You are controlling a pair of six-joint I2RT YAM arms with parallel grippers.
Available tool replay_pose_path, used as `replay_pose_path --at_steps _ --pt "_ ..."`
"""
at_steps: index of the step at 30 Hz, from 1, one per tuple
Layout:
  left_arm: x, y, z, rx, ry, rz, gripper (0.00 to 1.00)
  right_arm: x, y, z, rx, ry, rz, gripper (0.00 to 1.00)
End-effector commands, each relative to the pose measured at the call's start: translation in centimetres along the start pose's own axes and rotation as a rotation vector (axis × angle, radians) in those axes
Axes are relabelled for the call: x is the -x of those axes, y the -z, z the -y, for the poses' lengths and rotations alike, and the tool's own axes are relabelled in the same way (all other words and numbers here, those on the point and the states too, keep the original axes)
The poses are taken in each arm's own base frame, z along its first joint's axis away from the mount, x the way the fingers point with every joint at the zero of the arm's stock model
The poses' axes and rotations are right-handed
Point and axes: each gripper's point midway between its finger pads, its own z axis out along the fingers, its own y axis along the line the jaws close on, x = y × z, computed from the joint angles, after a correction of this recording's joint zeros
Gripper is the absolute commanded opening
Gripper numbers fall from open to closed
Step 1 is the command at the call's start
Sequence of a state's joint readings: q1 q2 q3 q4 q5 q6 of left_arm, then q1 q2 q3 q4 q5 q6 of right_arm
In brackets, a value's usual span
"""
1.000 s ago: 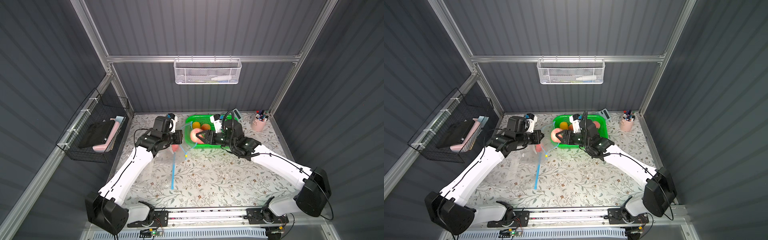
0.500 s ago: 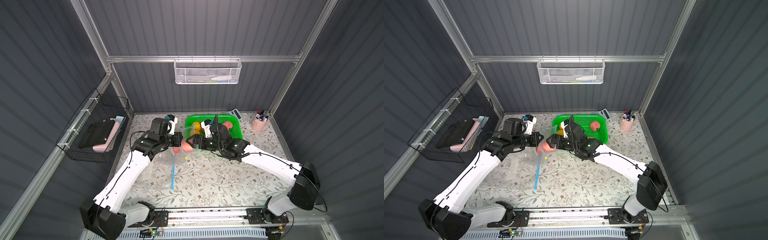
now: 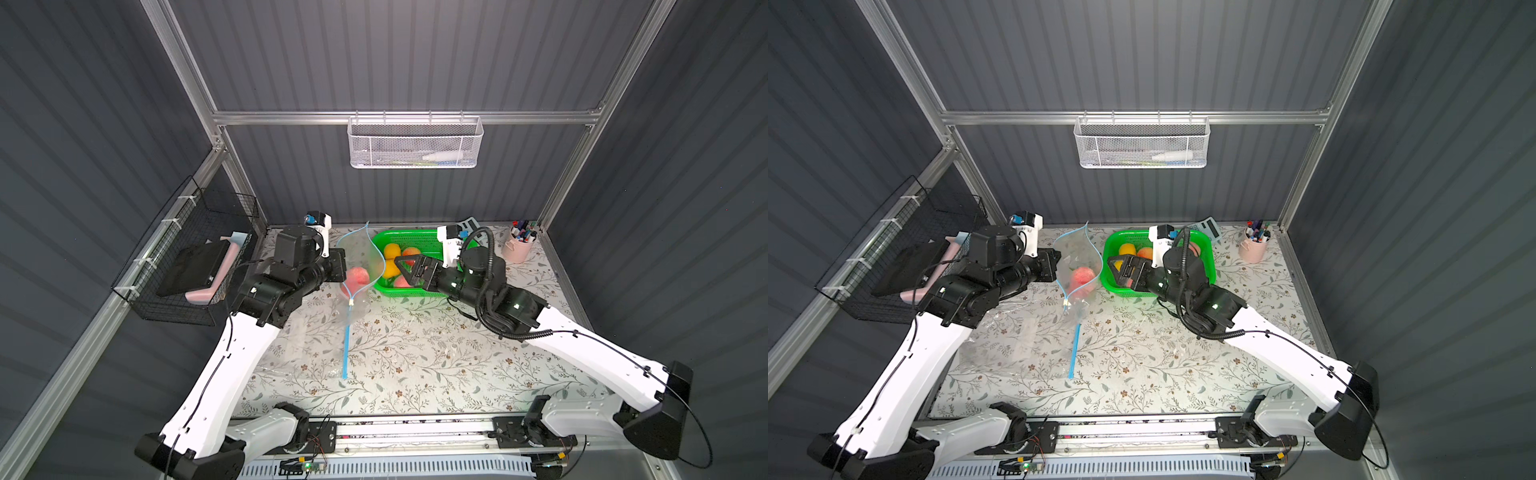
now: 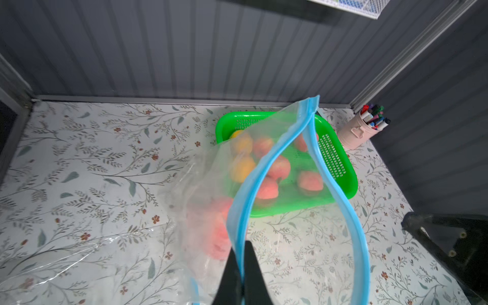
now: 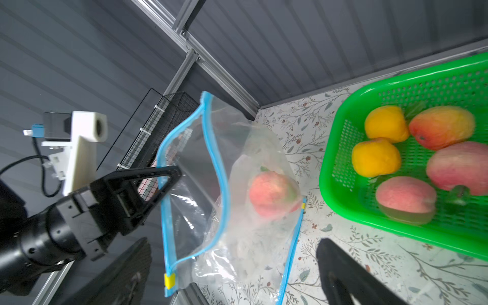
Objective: Place the peach in a zip-top bag and seal the zipper
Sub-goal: Place the peach in the zipper food storage bag, then pick up the peach from the basket.
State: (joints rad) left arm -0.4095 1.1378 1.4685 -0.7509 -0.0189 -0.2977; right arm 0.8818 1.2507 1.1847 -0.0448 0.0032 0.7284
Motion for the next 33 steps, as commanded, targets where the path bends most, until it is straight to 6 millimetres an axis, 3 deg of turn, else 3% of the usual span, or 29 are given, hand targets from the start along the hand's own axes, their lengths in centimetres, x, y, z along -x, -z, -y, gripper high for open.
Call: replay_pose_path --at_steps 1,8,12,16,23,28,33 --pt "1.0 3.1 -1.7 0.095 0.015 0.041 0.0 0.3 0.0 1.8 -0.084 0.033 0.039 0.99" --pt "2.3 6.2 -3.0 0.189 0.02 0.049 0.0 -0.3 -0.6 5.8 -0.31 0.153 -0.02 0.99" --pt "1.9 5.6 -3.2 0.209 0.008 0.008 0.0 -0.7 -1.3 8.6 -0.42 0.224 -0.055 0.99" --pt "-0.8 2.4 -2.8 0.169 0.003 -0.092 0.0 -1.3 -2.4 11.5 -0.474 0.238 -0.093 0.99" --pt "-8.1 -5.0 -2.3 0.071 0.025 -0.264 0.0 -2.1 -5.6 17.4 -0.549 0.197 -0.174 0.99" --pt "-9.0 -7.6 -1.5 0.007 0.036 -0.257 0.0 -1.9 -7.5 22.2 -0.661 0.208 -0.222 0.99" --pt "-9.5 -9.2 -0.8 -0.041 0.026 -0.25 0.0 -3.1 -9.7 26.3 -0.737 0.179 -0.317 0.97"
